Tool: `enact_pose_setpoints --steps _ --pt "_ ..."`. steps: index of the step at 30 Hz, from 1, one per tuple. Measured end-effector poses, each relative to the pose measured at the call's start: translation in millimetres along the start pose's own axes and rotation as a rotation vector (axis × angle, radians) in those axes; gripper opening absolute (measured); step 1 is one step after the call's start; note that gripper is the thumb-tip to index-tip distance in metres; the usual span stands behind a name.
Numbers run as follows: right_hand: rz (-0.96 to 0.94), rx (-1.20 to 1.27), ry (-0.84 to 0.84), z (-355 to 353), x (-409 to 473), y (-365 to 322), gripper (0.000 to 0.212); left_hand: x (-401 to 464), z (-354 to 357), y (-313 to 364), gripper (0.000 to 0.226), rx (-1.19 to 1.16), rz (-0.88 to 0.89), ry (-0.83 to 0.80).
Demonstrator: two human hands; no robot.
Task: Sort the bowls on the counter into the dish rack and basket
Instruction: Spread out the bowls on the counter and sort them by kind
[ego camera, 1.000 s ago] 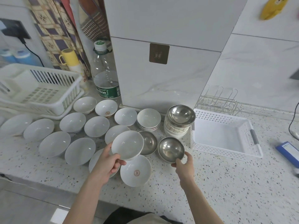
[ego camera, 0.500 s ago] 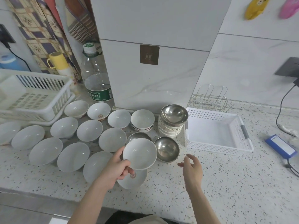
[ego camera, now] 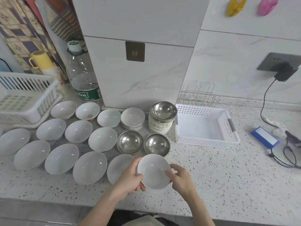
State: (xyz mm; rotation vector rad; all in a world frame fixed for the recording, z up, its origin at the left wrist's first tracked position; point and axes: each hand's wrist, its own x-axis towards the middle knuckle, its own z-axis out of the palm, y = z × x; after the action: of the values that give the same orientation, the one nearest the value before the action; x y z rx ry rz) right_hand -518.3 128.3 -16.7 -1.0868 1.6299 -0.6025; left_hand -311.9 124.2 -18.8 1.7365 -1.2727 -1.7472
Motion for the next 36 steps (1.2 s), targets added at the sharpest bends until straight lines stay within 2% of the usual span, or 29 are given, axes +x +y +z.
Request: enact_pose_setpoints --steps 4,9,14,17,26,31,36 --pt "0.01 0.008 -0.02 -0.2 -5.5 12.5 0.04 1.4 7.8 -5.4 0.066 0.038 0.018 0.013" --pt "0.013 -0.003 0.008 0.6 -5.1 18.7 0.041 2.8 15.8 -11.3 0.062 0.071 0.026 -0.002" --pt "0.018 0.025 0.021 0.2 -4.4 21.9 0.04 0.0 19.1 -12.3 0.119 0.221 0.02 0.03" --pt "0.041 0.015 0.027 2.6 -3.8 25.3 0.041 -2.5 23.8 -15.2 0.133 0.334 0.016 0.04" --pt "0.055 0.011 0.006 10.9 0.0 30.4 0.046 -7.1 25.9 -18.7 0.117 0.503 0.078 0.151" --pt "0.04 0.009 0.015 13.6 -0.2 32.3 0.045 -8.7 26.4 -18.9 0.104 0.549 0.11 0.172" --pt "0.044 0.016 0.012 14.6 1.3 34.0 0.044 -8.1 26.5 -15.8 0.101 0.603 0.113 0.184"
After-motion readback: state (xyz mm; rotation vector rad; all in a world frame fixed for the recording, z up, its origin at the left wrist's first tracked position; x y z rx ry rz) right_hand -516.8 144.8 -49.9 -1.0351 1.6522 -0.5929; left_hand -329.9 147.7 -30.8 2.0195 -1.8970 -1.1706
